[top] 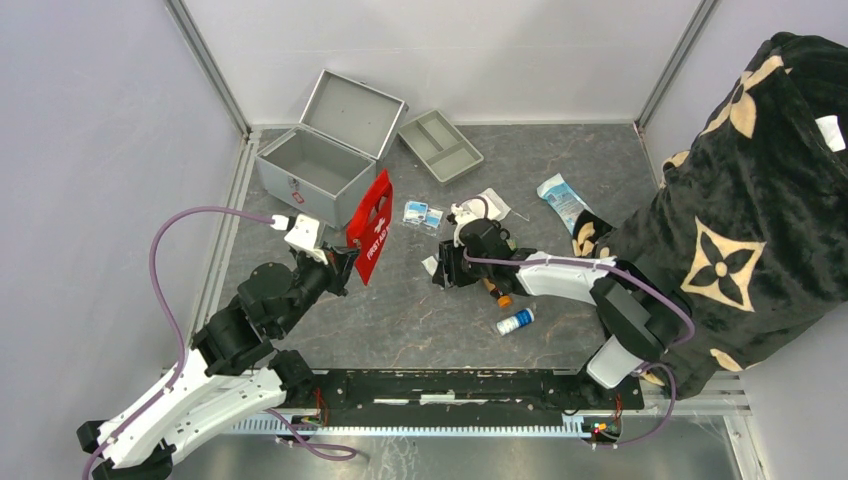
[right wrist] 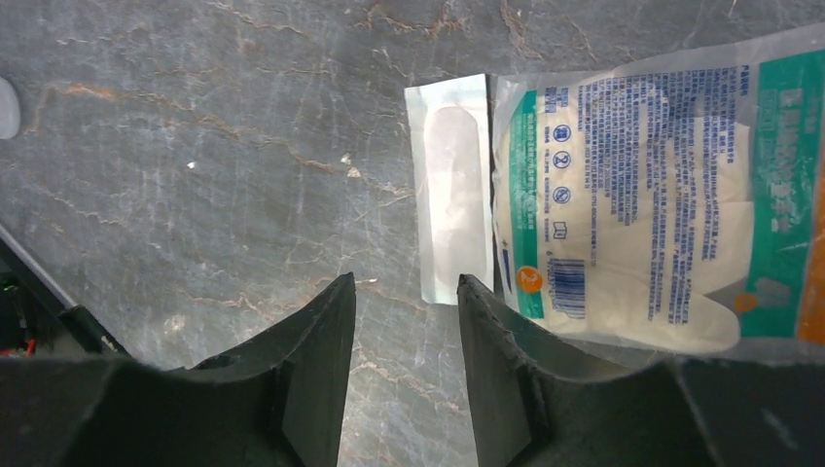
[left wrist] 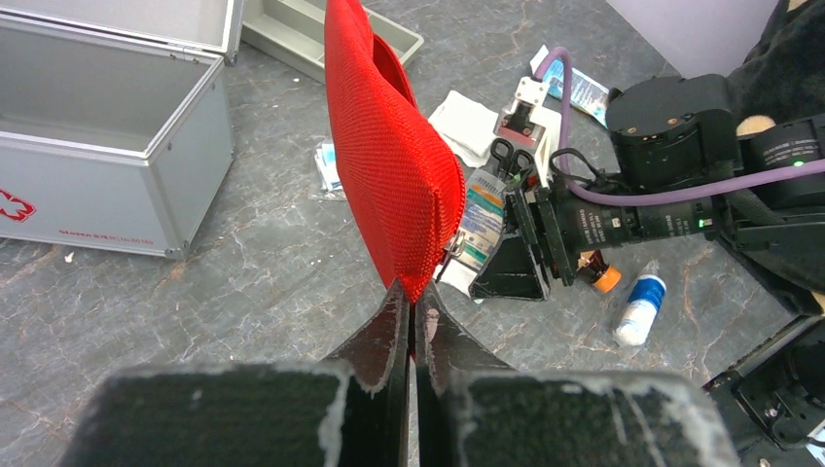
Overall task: Organize the medicine kit
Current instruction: Pick up the medical item at the center of the board.
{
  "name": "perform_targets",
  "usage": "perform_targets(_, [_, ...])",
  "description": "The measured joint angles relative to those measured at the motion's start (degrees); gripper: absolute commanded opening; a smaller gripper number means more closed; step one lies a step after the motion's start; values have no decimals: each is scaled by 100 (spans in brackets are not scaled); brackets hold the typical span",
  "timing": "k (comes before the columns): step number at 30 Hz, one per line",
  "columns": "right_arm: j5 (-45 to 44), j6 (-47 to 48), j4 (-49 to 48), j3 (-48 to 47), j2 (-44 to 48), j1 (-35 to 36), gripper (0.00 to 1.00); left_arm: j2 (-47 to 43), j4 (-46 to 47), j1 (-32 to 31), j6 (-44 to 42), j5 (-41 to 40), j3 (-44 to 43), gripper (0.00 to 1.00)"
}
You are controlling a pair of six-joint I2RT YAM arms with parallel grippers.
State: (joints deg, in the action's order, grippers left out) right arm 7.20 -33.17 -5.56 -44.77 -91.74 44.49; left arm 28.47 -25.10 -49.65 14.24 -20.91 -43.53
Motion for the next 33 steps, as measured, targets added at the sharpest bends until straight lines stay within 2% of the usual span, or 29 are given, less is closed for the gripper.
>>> perform_targets(6, [35,0,-17,-103,-369,-72,53,-13,-13,0,2,-7,0,2])
perform_targets(16, [-365,306,275,-391,-450,-111,56,-46,-20,0,2,-52,2,2])
perform_targets(33, [-632,837,726,-645,-664,-111,46,-46,-26,0,2,-63,70,2])
